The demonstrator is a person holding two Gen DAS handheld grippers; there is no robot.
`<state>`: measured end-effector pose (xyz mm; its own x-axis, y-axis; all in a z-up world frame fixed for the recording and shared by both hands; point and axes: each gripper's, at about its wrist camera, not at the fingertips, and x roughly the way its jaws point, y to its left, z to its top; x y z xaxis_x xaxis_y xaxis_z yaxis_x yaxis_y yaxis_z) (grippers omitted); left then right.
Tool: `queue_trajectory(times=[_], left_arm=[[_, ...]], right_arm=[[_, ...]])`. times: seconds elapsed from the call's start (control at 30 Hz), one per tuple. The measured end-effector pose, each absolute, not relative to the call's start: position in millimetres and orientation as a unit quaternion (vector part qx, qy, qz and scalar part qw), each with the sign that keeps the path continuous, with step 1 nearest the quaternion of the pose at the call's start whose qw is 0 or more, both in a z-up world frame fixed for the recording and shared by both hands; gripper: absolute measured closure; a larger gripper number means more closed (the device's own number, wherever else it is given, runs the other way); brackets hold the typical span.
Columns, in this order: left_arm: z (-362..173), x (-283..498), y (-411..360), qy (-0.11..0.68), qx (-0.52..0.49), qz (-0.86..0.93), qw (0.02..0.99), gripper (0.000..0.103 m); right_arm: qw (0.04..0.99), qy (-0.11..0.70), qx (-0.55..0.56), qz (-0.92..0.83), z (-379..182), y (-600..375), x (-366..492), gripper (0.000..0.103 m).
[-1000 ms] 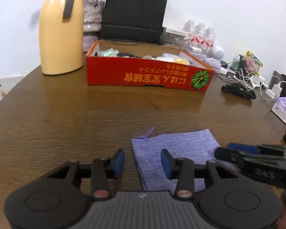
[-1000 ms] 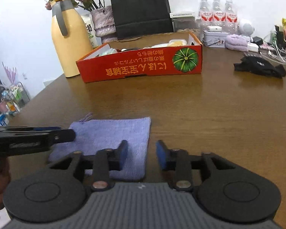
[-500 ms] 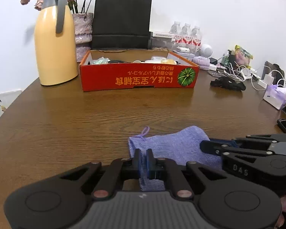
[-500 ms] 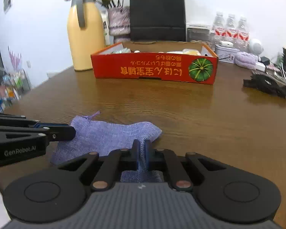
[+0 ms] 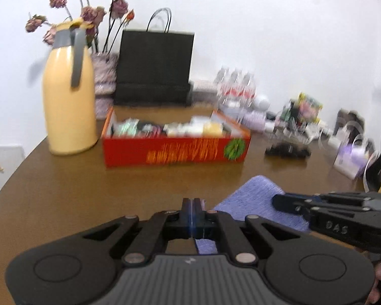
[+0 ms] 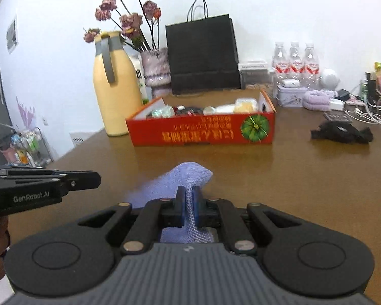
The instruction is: Organize objects
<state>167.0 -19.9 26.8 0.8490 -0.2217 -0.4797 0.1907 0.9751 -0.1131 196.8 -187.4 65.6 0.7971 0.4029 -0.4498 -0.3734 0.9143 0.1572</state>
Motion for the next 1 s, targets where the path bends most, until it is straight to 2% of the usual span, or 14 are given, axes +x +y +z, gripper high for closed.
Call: queue_trajectory(times=[0.17, 0.37, 0.47, 0.6, 0.7, 0.8, 0.87, 0.93, 1.0], left_arm=[[60, 228, -8, 0.207, -0.029, -0.095, 0.973, 0.103], [84, 302, 16, 0.193, -0.045, -0.060, 0.978, 0.097], [94, 330, 30, 0.184, -0.057, -0.042, 0.980, 0.090], [81, 382, 35, 0.216, -0.047, -0.030, 0.975, 0.067], [43, 428, 30, 0.284, -0.020, -0.015, 0.959, 0.069], [14, 454, 23, 0.331, 0.000, -0.019, 0.943, 0.069], [7, 460, 19, 0.338, 0.007, -0.021, 0.941, 0.066], [7, 462, 18, 0.344, 0.002, -0.021, 0.939, 0.062], [15, 459, 17, 0.343, 0.002, -0.023, 0.939, 0.050]], right_arm=[[0.954, 0.198, 0.024, 0.226, 108, -178, 265, 0.097], [0.944, 0.151, 0.017, 0.292, 167, -134, 346, 0.097], [0.940, 0.135, 0.023, 0.314, 189, -121, 372, 0.097], [0.944, 0.215, -0.003, 0.251, 151, -108, 440, 0.096], [0.918, 0.331, -0.044, 0.213, 81, -99, 488, 0.094], [0.907, 0.373, -0.022, 0.196, 45, -110, 502, 0.080], [0.910, 0.365, -0.003, 0.196, 46, -118, 502, 0.046], [0.917, 0.351, -0.007, 0.189, 57, -123, 501, 0.041], [0.921, 0.340, -0.020, 0.187, 73, -125, 498, 0.036]])
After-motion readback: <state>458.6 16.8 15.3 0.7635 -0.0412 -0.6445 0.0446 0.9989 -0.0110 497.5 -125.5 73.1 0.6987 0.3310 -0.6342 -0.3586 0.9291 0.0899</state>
